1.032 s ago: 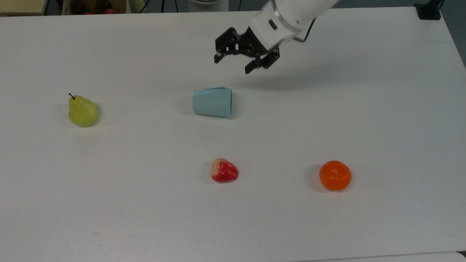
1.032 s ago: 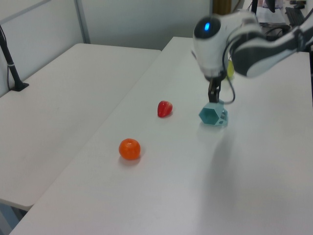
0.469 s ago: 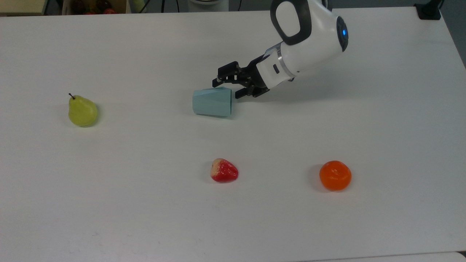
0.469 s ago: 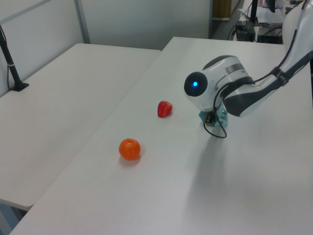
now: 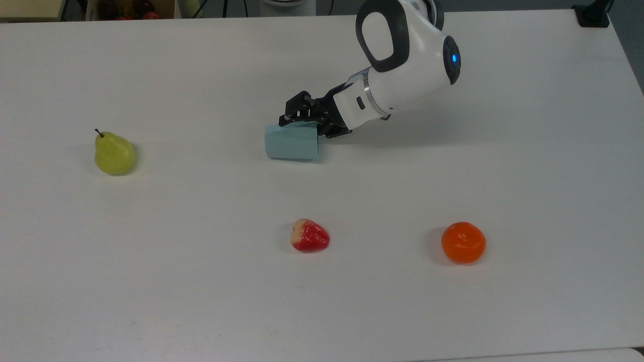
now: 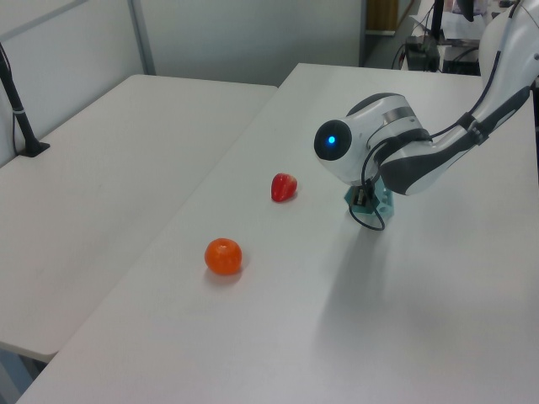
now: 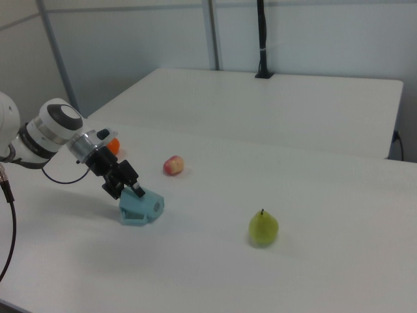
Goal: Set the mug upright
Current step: 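Lower the gripper and grasp the mug's rim, then rotate the held mug upward so its base rests on the table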
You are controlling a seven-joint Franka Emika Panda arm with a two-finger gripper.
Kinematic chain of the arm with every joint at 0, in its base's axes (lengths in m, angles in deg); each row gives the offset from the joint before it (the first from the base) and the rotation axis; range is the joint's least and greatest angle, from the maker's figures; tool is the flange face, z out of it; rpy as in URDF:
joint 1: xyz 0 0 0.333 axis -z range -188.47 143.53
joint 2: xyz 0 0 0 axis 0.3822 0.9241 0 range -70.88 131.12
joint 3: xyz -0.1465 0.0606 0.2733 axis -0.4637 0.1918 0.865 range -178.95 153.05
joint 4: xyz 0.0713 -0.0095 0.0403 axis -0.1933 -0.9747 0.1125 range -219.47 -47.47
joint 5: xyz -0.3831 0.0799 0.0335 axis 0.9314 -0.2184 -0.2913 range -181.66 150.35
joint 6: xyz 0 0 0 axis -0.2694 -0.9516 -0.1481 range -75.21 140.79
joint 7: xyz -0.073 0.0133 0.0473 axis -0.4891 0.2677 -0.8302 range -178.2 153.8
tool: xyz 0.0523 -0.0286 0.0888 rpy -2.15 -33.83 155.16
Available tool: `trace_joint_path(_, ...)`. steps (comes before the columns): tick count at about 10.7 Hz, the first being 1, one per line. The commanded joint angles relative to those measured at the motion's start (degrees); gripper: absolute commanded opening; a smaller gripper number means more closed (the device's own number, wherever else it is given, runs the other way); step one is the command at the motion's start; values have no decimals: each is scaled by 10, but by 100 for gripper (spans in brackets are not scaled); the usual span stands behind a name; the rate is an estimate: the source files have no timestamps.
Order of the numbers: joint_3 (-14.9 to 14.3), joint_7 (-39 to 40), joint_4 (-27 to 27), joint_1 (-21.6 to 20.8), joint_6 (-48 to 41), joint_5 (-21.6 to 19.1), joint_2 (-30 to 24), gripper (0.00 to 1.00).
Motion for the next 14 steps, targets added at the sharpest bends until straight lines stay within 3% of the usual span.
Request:
trace_joint_path(1,-1,-5,-3,-2,-7,-2,-4,30)
trace_joint_path(3,-1,-3,-2,5,-10,-4,-17,14)
trace_joint_path(5,-2,12,-1,18,-12,-26,-43,12)
trace_joint_path(8,-3,96,2,40,-12,-91,-74,0)
trace_joint_path(11,-2,117,6,48,-2,-127,-80,0)
trace_joint_path(14,-1,195,5,70,83,-264,-89,0)
